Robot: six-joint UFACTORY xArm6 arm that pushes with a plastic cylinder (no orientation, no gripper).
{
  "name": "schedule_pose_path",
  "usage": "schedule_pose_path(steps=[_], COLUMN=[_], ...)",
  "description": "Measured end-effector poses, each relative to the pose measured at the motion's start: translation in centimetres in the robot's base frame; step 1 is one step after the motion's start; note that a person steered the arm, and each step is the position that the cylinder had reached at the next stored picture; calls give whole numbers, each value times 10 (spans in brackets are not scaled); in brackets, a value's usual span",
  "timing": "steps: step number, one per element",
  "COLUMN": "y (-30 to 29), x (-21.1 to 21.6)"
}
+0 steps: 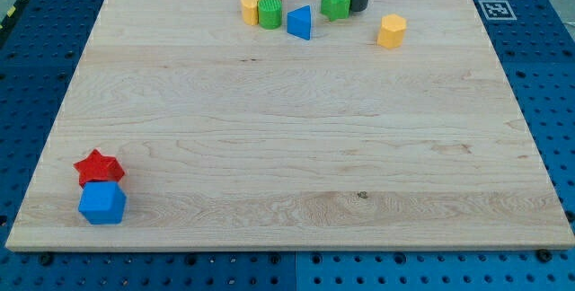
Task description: Point at the yellow hexagon
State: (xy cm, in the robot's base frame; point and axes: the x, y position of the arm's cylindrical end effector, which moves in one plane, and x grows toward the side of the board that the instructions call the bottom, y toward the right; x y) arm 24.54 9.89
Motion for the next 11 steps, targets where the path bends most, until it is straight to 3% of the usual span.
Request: schedule_pose_path(steps=[3, 4, 5, 6, 7, 9, 11], y=[-52, -23, 42, 88, 101, 89, 68], x=[3, -5, -15, 25, 97, 102, 81])
